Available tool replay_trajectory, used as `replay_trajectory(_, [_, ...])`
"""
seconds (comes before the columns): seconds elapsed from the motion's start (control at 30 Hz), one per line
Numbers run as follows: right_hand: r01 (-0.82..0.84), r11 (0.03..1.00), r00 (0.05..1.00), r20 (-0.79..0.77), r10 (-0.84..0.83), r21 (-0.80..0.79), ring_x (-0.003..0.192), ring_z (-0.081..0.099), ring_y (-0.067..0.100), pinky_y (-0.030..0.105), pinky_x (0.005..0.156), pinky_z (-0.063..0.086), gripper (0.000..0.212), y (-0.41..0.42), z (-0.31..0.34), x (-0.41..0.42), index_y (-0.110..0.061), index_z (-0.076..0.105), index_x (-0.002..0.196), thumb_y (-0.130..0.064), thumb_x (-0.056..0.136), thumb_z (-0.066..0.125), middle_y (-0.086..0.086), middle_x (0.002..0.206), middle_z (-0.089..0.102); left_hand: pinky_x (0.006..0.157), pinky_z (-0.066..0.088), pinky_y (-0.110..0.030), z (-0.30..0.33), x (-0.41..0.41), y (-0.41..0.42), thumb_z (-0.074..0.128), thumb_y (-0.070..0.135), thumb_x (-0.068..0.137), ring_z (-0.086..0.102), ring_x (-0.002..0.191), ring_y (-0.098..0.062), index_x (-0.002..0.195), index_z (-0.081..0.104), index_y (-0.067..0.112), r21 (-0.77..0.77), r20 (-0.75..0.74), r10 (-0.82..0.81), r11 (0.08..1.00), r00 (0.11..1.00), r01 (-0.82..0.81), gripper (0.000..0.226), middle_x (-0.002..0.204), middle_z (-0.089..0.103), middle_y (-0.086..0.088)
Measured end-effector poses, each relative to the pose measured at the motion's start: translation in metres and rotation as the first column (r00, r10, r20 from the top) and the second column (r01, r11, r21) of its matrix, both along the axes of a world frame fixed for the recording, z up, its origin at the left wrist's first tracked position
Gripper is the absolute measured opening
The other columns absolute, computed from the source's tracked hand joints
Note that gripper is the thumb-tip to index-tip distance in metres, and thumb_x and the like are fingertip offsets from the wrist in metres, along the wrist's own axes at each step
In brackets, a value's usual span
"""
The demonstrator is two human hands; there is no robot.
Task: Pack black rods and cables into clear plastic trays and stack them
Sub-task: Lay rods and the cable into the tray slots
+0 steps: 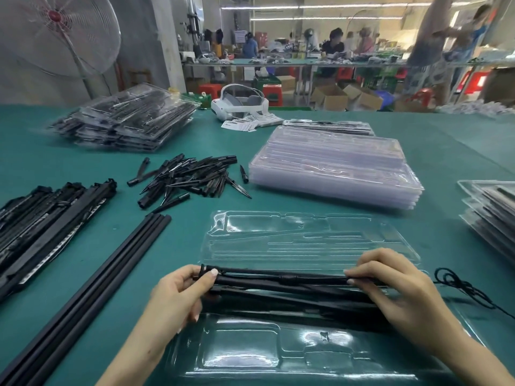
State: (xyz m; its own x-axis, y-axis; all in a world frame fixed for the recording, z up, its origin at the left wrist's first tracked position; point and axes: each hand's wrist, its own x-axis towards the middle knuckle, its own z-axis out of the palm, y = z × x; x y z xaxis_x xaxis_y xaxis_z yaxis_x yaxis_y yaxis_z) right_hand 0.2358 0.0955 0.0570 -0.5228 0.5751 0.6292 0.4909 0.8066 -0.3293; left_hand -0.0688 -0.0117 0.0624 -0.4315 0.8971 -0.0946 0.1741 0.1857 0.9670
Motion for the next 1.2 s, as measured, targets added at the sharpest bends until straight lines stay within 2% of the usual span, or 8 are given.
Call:
replay_trajectory(0.13, [-0.071, 0.995, 0.996, 0.055, 0.075, -0.063, 0.087, 0.056, 0.007, 0.019, 0.077, 0.043, 0.022, 0.001, 0.0, 0.002, -0.015, 0.066, 0.091, -0.03, 0.092, 0.05, -0.011, 0.092, 0.056, 0.032, 0.022, -0.013, -0.004, -0.003, 0.002, 0.062, 0.032, 0.088, 0.028, 0.031, -0.007, 0.087, 0.069, 0.017, -0.006, -0.023, 0.004, 1.0, 1.0, -0.004, 0.016, 0.042, 0.042, -0.004])
replay_trajectory(0.33, [-0.012, 1.0, 0.986, 0.167, 0.015, -0.017, 0.077, 0.05, 0.007, 0.021, 0.067, 0.042, 0.014, 0.001, -0.002, 0.007, -0.02, 0.064, 0.095, -0.029, 0.094, 0.053, -0.009, 0.084, 0.052, 0.039, 0.031, -0.014, -0.011, 0.0, 0.004, 0.063, 0.022, 0.088, 0.04, 0.038, -0.012, 0.088, 0.07, 0.024, 0.056, -0.091, -0.012, 0.998, 0.996, 0.017, 0.007, 0.057, 0.067, -0.007])
replay_trajectory(0.5, [-0.033, 0.995, 0.999, -0.043, 0.03, -0.091, 0.072, 0.052, 0.008, 0.018, 0.065, 0.04, 0.017, -0.004, 0.0, 0.003, -0.02, 0.07, 0.089, -0.03, 0.09, 0.056, -0.011, 0.077, 0.051, 0.041, 0.033, -0.012, -0.012, -0.001, 0.0, 0.062, 0.024, 0.088, 0.044, 0.04, -0.008, 0.082, 0.071, 0.038, 0.083, -0.048, -0.077, 0.993, 0.996, 0.08, 0.018, 0.061, 0.068, -0.004])
replay_trajectory(0.6, [-0.073, 0.993, 0.99, -0.124, 0.061, -0.09, 0.07, 0.049, 0.006, 0.013, 0.064, 0.037, 0.017, -0.007, 0.002, -0.001, -0.019, 0.071, 0.086, -0.028, 0.091, 0.058, -0.012, 0.075, 0.049, 0.038, 0.03, -0.011, -0.014, -0.002, 0.001, 0.062, 0.025, 0.089, 0.042, 0.039, -0.01, 0.083, 0.07, 0.03, 0.078, -0.063, -0.03, 0.996, 0.998, 0.035, 0.011, 0.052, 0.062, -0.001])
replay_trajectory(0.73, [-0.147, 0.989, 0.987, -0.074, 0.145, -0.016, 0.068, 0.044, 0.006, 0.014, 0.062, 0.035, 0.025, -0.012, 0.004, -0.002, -0.015, 0.072, 0.086, -0.03, 0.093, 0.053, -0.015, 0.075, 0.044, 0.033, 0.026, -0.009, -0.015, -0.003, 0.004, 0.062, 0.024, 0.09, 0.041, 0.031, -0.006, 0.087, 0.068, 0.019, 0.054, -0.07, 0.011, 0.999, 0.998, -0.007, 0.008, 0.044, 0.052, -0.003])
replay_trajectory(0.9, [-0.054, 0.997, 0.997, -0.054, 0.051, -0.054, 0.065, 0.051, 0.003, 0.015, 0.061, 0.04, 0.017, -0.005, 0.007, 0.004, -0.021, 0.07, 0.088, -0.03, 0.093, 0.057, -0.016, 0.075, 0.053, 0.032, 0.026, -0.011, -0.009, -0.002, 0.0, 0.058, 0.019, 0.091, 0.037, 0.032, -0.005, 0.092, 0.068, 0.016, 0.045, -0.023, -0.045, 0.998, 0.999, 0.046, 0.01, 0.041, 0.052, 0.001])
replay_trajectory(1.07, [0.014, 0.991, 0.991, -0.129, -0.031, -0.131, 0.061, 0.057, 0.012, 0.021, 0.056, 0.042, 0.004, -0.001, 0.008, 0.016, -0.029, 0.068, 0.089, -0.026, 0.089, 0.065, -0.009, 0.077, 0.063, 0.03, 0.024, -0.013, -0.005, -0.003, -0.001, 0.055, 0.018, 0.093, 0.037, 0.033, -0.004, 0.098, 0.066, 0.013, 0.037, 0.044, -0.059, 0.998, 0.997, 0.057, 0.014, 0.05, 0.061, -0.005])
replay_trajectory(1.2, [0.017, 0.993, 0.996, -0.085, -0.026, -0.113, 0.062, 0.055, 0.003, 0.009, 0.059, 0.039, 0.007, -0.004, 0.013, 0.017, -0.028, 0.068, 0.088, -0.028, 0.086, 0.061, -0.011, 0.078, 0.061, 0.031, 0.027, -0.014, -0.007, -0.002, -0.003, 0.055, 0.017, 0.092, 0.04, 0.039, -0.007, 0.101, 0.066, 0.011, 0.087, 0.105, -0.011, 0.996, 0.994, 0.002, 0.015, 0.069, 0.066, -0.016])
